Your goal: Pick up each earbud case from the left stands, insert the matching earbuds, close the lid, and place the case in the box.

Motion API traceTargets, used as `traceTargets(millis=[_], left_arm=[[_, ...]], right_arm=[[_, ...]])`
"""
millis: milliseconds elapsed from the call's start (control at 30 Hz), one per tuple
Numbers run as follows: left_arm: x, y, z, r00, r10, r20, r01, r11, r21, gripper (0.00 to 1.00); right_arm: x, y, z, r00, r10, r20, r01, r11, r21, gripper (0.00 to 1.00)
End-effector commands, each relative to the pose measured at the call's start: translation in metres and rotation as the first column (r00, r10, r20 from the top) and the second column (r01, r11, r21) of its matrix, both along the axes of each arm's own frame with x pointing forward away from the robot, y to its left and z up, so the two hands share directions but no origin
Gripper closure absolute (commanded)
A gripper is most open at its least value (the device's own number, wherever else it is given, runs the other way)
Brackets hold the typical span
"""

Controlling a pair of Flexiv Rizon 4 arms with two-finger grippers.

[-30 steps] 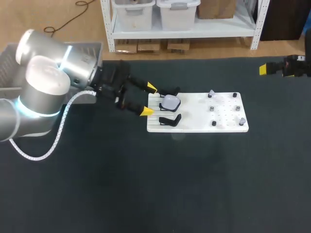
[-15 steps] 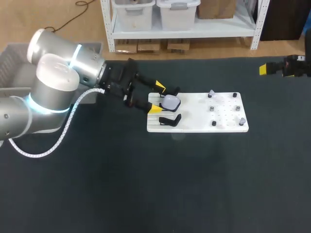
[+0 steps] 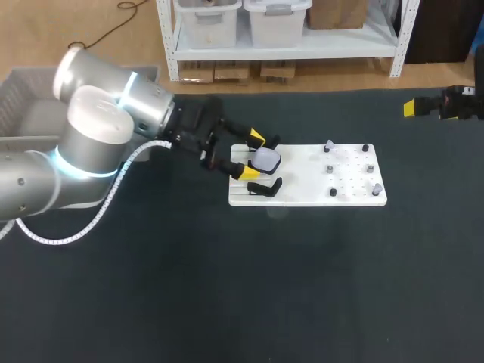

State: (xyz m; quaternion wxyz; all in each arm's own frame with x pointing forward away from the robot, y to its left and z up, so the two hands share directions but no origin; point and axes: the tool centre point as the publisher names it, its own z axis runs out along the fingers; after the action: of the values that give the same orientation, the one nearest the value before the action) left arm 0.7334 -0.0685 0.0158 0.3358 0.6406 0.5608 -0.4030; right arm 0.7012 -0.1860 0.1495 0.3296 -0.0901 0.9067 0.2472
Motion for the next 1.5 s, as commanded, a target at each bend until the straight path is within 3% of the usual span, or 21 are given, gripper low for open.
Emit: traceTargets(millis=[33,100,267,400,633,767,800,833,1067,1300,1367,1433,1500], left_arm=[[0.003,-0.003,-0.005,1.0,-0.001,-0.003,0.001,1.0,0.005,0.01],[0.003,-0.004,-0.006,1.0,0.002,-0.006,-0.002,1.0,0.007,0.09],[0.003,-0.004,-0.006,1.0,0.005,-0.011,-0.005,1.0,0.007,0.13],[0.002,-0.005,-0.007,1.0,0.004,-0.013,-0.004,1.0,0.005,0.24],[0.001,-0.006,-0.01,1.0,0.021,-0.009,-0.021,1.0,0.009,0.29],[0.001,-0.004,-0.007,0.999,0.052,0.006,-0.052,0.999,-0.003,0.18],[0.001,-0.003,-0.005,0.998,0.061,0.012,-0.061,0.998,-0.007,0.05],[0.001,-0.002,-0.003,0.998,0.062,0.012,-0.062,0.998,-0.009,0.0],[-0.004,0.006,0.013,0.997,0.068,0.029,-0.067,0.997,-0.037,0.0],[-0.008,0.009,0.013,0.997,0.077,0.026,-0.076,0.996,-0.045,0.0],[-0.009,0.009,0.012,0.997,0.079,0.024,-0.078,0.996,-0.044,0.05],[-0.01,0.009,0.011,0.997,0.08,0.022,-0.079,0.996,-0.044,0.2],[-0.011,0.009,0.01,0.997,0.079,0.019,-0.079,0.996,-0.043,0.24]], right_arm=[[0.0,0.0,0.0,1.0,-0.001,0.0,0.001,1.0,-0.002,0.0],[0.0,0.0,0.0,1.0,-0.001,0.0,0.001,1.0,-0.002,0.0],[0.0,0.0,0.0,1.0,-0.001,0.0,0.001,1.0,-0.002,0.0],[0.0,0.0,0.0,1.0,-0.001,0.0,0.001,1.0,-0.002,0.0],[0.0,0.0,0.0,1.0,-0.001,0.0,0.001,1.0,-0.002,0.0],[0.0,0.0,0.0,1.0,-0.001,0.0,0.001,1.0,-0.002,0.0],[0.0,0.0,0.0,1.0,-0.001,0.0,0.001,1.0,-0.002,0.0],[0.0,0.0,0.0,1.0,-0.001,0.0,0.001,1.0,-0.002,0.0],[0.0,0.0,0.0,1.0,-0.001,0.0,0.001,1.0,-0.002,0.0],[0.0,0.0,0.0,1.0,-0.001,0.0,0.001,1.0,-0.002,0.0],[0.0,0.0,0.0,1.0,-0.001,0.0,0.001,1.0,-0.002,0.0],[0.0,0.0,0.0,1.0,-0.001,0.0,0.001,1.0,-0.002,0.0],[0.0,0.0,0.0,1.0,-0.001,0.0,0.001,1.0,-0.002,0.0]])
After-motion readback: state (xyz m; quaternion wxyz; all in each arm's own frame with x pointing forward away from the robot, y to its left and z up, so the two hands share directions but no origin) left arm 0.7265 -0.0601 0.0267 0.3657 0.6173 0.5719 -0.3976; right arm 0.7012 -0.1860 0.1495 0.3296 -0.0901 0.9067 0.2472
